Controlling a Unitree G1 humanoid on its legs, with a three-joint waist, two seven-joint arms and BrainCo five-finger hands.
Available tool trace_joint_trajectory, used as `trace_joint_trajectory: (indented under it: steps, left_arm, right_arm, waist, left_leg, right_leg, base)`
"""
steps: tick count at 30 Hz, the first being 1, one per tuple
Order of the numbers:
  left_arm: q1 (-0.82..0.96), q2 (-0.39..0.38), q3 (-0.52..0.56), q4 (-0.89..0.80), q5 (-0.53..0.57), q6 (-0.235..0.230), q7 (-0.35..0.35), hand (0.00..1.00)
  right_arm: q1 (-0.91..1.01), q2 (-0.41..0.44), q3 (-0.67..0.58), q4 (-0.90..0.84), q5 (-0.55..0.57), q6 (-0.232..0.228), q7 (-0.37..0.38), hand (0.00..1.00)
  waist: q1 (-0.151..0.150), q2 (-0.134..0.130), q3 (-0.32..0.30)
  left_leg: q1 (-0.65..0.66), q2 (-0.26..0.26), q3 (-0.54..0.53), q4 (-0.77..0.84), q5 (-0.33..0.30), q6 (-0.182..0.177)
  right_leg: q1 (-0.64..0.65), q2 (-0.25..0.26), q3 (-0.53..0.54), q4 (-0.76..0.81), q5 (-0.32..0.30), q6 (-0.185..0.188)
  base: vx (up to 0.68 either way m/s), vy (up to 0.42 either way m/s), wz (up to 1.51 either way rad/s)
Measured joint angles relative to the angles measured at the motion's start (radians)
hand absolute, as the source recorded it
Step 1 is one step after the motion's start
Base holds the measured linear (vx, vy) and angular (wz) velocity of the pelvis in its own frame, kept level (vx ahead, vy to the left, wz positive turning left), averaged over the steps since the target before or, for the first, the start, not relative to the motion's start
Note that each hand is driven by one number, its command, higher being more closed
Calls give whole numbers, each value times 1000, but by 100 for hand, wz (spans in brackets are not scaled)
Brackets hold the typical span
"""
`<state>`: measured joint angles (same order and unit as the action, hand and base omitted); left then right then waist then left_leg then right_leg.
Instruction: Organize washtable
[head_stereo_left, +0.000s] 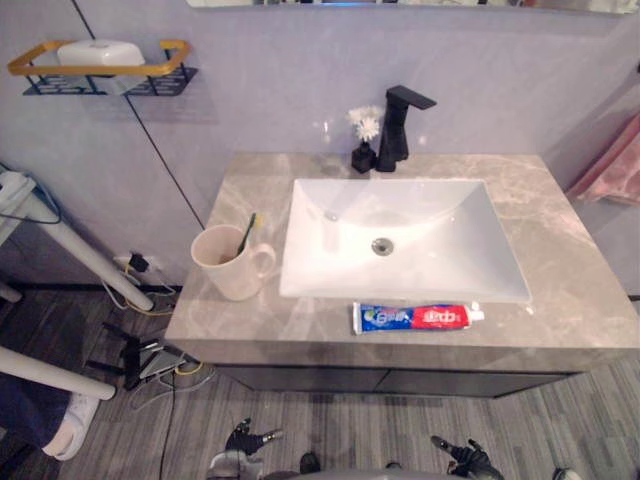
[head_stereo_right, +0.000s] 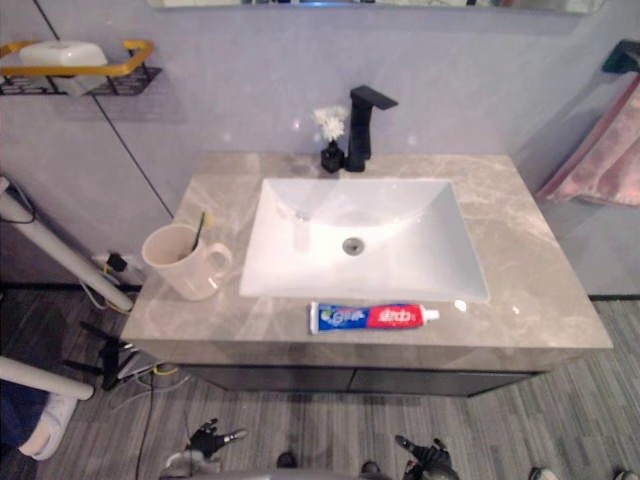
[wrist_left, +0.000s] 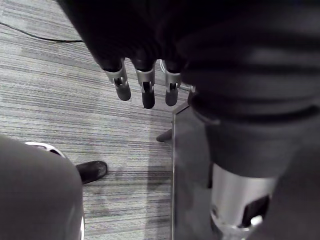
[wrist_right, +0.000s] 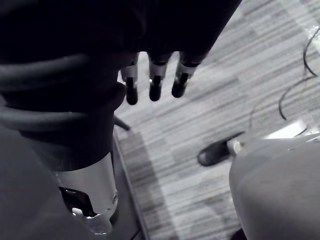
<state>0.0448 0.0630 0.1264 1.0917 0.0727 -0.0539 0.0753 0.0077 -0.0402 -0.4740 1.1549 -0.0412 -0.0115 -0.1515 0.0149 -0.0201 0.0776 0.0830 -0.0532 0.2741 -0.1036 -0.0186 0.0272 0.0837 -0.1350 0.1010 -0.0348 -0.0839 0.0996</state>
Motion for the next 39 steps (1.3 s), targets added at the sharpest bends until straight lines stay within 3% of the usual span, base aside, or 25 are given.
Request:
trace_joint_trajectory:
  steps: [9,15,20,23,25,29,33,39]
  left_arm:
    - [-2,-4,-15,1,0,-1,0,0]
    - [-2,-15,-47,5,1,-1,-1,0]
    - [-2,-17,-47,5,1,-2,0,0]
    - [-1,-14,-45,4,2,-2,0,0]
    - [8,-5,-41,2,3,-2,1,0]
    - [30,-8,-4,-2,-1,-3,13,0]
    - [54,-8,28,-27,-16,-11,17,0]
    - [78,-8,34,-46,-22,-20,13,0]
  right_arm:
    - [30,-9,-3,-1,88,-11,1,0]
    - [65,-22,-41,-5,167,-23,1,0]
    - [81,-73,-126,-59,165,-23,-3,0]
    - [88,-160,-217,-132,161,-23,-4,0]
    - [92,-234,-255,-237,148,-26,-19,0]
    - [132,-290,-285,-520,127,-35,-45,0]
    - [149,-304,-292,-748,55,-42,-63,0]
    - [178,-438,-262,-1092,-70,-59,-39,0]
  waist:
    - [-2,6,4]
    - [-4,25,0]
    - [-7,30,-1]
    - [-19,30,-1]
    - [-33,33,-3]
    - [-59,29,-5]
    - [-57,19,-12]
    - [-64,4,-34]
  left_leg:
    - [12,4,2,6,0,-1]
    - [30,9,2,7,0,-3]
    - [34,13,6,7,-3,-8]
    - [35,16,19,7,-3,-8]
    - [34,19,30,8,-4,-9]
    - [33,24,38,8,-5,-11]
    - [33,34,63,8,-5,-10]
    - [25,33,73,8,-5,-10]
  right_leg:
    - [15,0,-19,1,0,0]
    - [26,0,-66,12,1,1]
    - [24,3,-74,16,5,4]
    - [14,6,-74,25,5,5]
    - [1,9,-72,34,5,5]
    - [-6,14,-70,34,7,8]
    - [-21,23,-72,32,22,13]
    - [-37,22,-71,33,22,13]
  base:
    - [-1,-3,2]
    - [-43,-58,-1]
    - [-45,-47,-5]
    - [-39,-42,-11]
    - [-36,-49,-18]
    - [-13,-42,-10]
    - [-24,-46,-22]
    - [-29,-31,-6]
